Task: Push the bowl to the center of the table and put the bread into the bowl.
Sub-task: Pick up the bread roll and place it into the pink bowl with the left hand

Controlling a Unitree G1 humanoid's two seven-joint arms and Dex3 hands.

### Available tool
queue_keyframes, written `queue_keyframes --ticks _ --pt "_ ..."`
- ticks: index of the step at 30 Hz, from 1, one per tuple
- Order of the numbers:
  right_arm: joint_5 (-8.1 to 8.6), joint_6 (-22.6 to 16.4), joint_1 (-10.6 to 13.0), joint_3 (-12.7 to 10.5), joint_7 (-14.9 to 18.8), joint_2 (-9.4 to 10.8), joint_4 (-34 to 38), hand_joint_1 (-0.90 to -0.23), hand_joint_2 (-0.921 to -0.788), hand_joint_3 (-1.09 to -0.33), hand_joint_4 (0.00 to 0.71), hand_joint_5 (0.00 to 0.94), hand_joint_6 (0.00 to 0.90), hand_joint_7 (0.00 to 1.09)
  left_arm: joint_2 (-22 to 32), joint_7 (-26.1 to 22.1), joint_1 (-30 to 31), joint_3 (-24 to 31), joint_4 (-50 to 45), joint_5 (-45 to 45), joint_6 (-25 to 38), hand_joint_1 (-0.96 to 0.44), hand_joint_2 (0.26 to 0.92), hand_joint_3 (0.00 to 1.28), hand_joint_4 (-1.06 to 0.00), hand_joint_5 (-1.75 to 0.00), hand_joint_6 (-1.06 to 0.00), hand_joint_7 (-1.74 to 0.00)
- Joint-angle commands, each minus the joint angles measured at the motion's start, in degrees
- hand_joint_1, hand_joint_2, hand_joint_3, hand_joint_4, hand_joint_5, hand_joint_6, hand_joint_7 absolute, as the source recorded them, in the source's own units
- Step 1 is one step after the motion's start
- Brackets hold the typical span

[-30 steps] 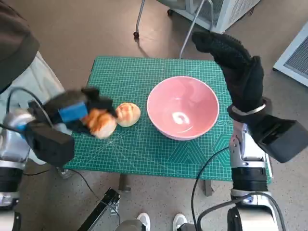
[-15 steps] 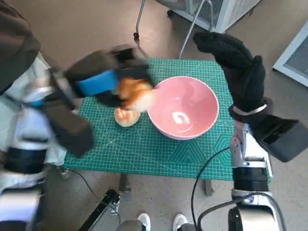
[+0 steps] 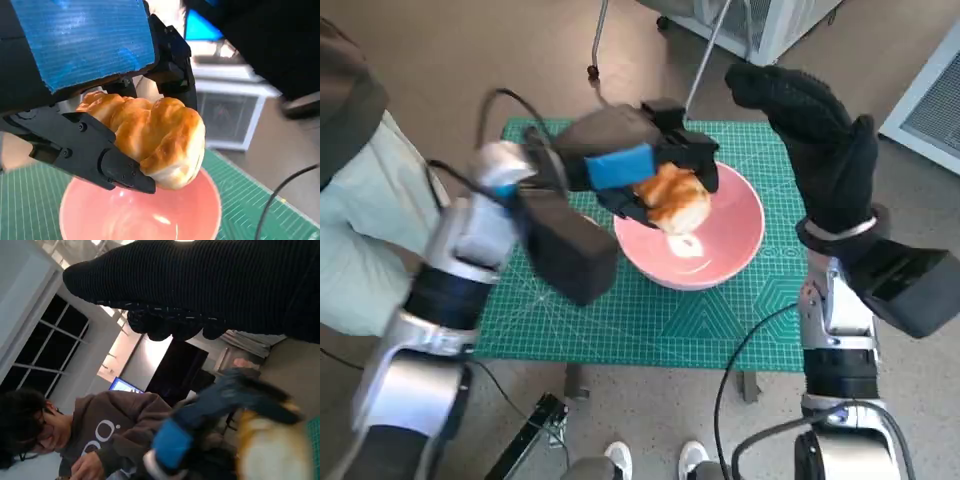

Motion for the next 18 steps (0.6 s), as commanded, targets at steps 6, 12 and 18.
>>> queue_keyframes --ticks 6,12,18 --pt "0.38 0.1 2.1 -0.4 0.4 -0.2 -0.4 -0.701 -0.921 -0.725 0.233 0.07 -0.001 0.77 -2.5 -3.1 -0.6 -3.7 4.5 3.7 8.5 -0.1 0.873 0.17 -0.23 -0.32 -0.21 -0.76" --pt "0.72 -0.7 2.3 -0.9 0.4 -0.2 -0.1 -0.703 -0.921 -0.718 0.226 0.068 -0.001 0.74 -1.4 -3.6 0.4 -4.0 2.1 4.2 8.6 -0.09 0.871 0.07 -0.27 -0.07 -0.24 -0.56" --pt "1.13 -1.6 2.0 -1.5 0.6 0.0 1.1 -0.703 -0.921 -0.715 0.227 0.068 -0.001 0.73 0.1 -2.0 1.5 -2.7 1.0 3.4 5.9 -0.08 0.876 0.05 -0.29 -0.04 -0.25 -0.54"
